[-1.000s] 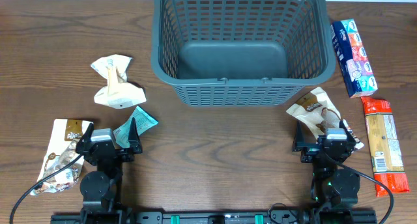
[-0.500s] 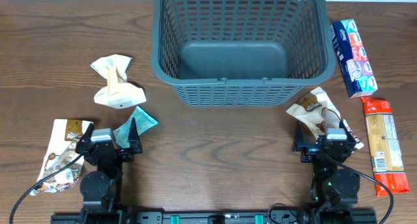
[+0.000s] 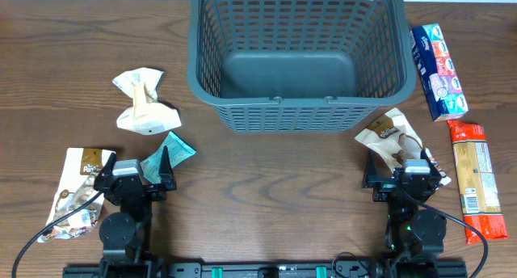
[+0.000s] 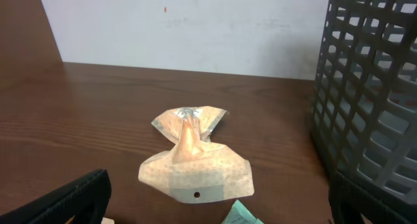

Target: Pack container

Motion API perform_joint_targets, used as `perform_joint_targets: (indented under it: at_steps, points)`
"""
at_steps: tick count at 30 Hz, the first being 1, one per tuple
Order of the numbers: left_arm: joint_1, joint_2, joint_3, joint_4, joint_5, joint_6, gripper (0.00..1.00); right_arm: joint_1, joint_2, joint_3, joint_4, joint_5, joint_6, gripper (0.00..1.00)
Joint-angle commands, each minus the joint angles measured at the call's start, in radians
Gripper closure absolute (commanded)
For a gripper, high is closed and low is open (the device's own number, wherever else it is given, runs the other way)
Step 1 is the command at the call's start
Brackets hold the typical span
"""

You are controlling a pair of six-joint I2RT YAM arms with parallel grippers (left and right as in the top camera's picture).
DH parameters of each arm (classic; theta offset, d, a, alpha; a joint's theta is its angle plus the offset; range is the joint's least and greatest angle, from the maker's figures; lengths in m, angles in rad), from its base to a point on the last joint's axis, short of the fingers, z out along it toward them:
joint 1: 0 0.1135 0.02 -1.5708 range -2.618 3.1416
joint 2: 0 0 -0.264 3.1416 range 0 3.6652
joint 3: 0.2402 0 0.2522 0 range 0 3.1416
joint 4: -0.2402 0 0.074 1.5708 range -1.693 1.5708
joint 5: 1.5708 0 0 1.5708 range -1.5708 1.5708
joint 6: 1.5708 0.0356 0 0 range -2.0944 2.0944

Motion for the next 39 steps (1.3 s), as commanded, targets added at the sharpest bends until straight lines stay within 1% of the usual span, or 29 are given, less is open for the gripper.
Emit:
perform_joint_targets:
  at_steps: [1, 12, 13, 15, 17, 18, 20, 24, 27, 32, 35, 37, 39]
  points:
    - [-0.004, -0.006, -0.034, -0.014, -0.012, -0.016, 0.01, 0.008, -0.007, -0.007, 0.0, -0.008, -0.011, 0.01]
    - [-0.004, -0.006, -0.034, -0.014, -0.013, -0.016, 0.01, 0.007, -0.007, -0.006, -0.001, -0.028, -0.01, 0.01]
    - [-0.004, -0.006, -0.034, -0.012, -0.016, -0.014, 0.01, 0.007, -0.007, -0.006, 0.001, -0.027, 0.01, 0.01]
    - [-0.004, -0.006, -0.034, 0.005, -0.031, -0.016, 0.01, 0.006, -0.007, 0.004, 0.004, -0.025, 0.103, 0.01]
    - [-0.004, -0.006, -0.034, 0.008, -0.031, -0.025, 0.01, 0.005, -0.006, 0.036, -0.029, -0.026, 0.183, 0.01]
    - [-0.004, -0.006, -0.034, 0.008, -0.032, -0.028, 0.01, 0.002, -0.003, 0.06, -0.054, -0.026, 0.2, 0.01]
    - [-0.004, -0.006, -0.034, 0.008, -0.032, -0.048, 0.01, -0.006, 0.01, 0.132, -0.143, -0.031, 0.204, 0.01]
    - [-0.004, -0.006, -0.034, -0.008, -0.031, -0.075, 0.01, -0.024, 0.089, 0.353, -0.341, -0.034, 0.198, 0.01]
    - [-0.004, -0.006, -0.034, -0.012, -0.031, -0.095, 0.01, -0.029, 0.192, 0.537, -0.495, -0.047, 0.195, 0.01]
    - [-0.004, -0.006, -0.034, -0.012, -0.031, -0.095, 0.01, -0.029, 0.379, 0.812, -0.753, -0.116, 0.195, 0.01]
    - [-0.004, -0.006, -0.034, -0.012, -0.031, -0.095, 0.01, -0.029, 0.492, 0.966, -0.932, -0.117, 0.195, 0.01]
    - [-0.004, -0.006, -0.034, -0.012, -0.031, -0.095, 0.01, -0.029, 0.562, 1.065, -1.049, -0.152, 0.196, 0.01]
    - [-0.004, -0.006, -0.034, -0.012, -0.031, -0.095, 0.01, -0.029, 0.601, 1.133, -1.117, -0.177, 0.187, 0.01]
